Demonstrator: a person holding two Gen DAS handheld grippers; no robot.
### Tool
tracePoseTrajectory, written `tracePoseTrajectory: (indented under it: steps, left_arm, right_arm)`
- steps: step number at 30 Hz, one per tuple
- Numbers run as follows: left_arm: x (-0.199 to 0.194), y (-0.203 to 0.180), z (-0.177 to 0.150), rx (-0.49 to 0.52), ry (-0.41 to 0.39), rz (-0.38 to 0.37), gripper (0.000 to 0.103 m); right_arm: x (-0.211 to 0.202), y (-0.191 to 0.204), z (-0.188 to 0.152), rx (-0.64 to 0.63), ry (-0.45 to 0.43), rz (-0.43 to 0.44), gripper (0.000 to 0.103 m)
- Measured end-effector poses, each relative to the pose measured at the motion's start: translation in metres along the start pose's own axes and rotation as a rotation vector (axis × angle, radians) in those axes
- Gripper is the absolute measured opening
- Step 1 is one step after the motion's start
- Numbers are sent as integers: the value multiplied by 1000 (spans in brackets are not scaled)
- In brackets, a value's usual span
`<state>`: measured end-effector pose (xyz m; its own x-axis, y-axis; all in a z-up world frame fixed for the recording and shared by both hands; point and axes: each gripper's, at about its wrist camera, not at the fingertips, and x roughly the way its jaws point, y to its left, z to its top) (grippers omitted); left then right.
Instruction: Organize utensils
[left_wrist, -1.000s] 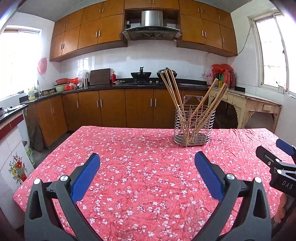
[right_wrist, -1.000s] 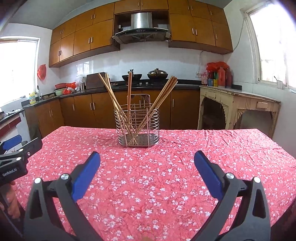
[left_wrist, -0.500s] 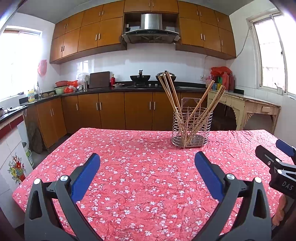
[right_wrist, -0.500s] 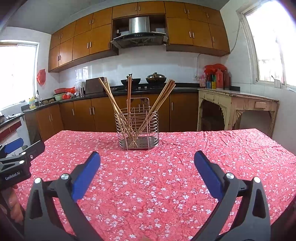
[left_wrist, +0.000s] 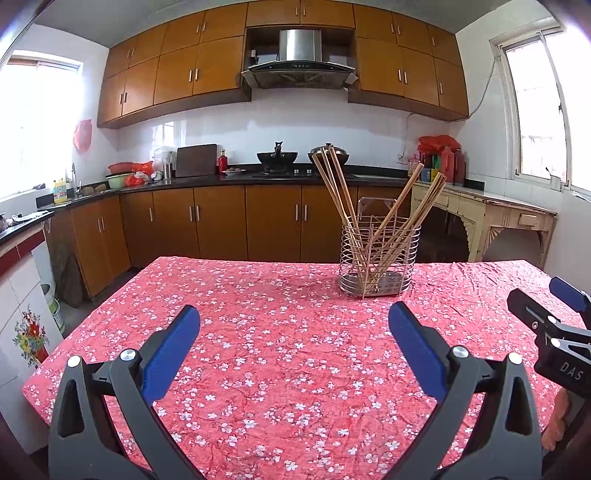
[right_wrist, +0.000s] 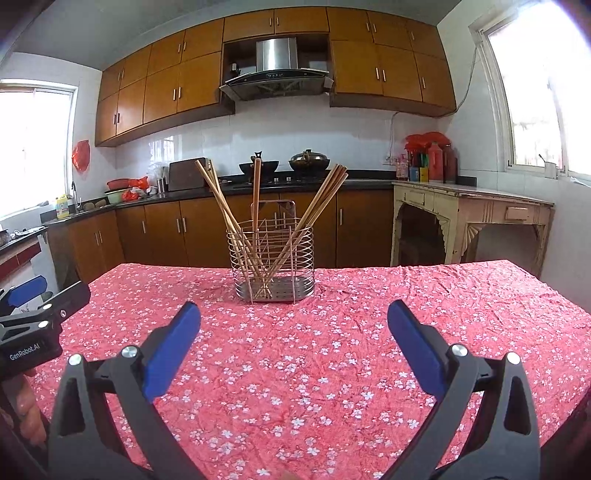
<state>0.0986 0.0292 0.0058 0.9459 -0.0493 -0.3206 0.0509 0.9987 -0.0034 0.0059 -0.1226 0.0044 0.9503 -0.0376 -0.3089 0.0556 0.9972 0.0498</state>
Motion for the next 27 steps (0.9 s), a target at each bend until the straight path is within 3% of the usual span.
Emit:
tracePoseTrajectory:
  steps: [27]
  left_arm:
    - [-1,-1,0,-2,-7,5,101]
  right_arm:
    - [-1,-2,0,2,-13,-14,99]
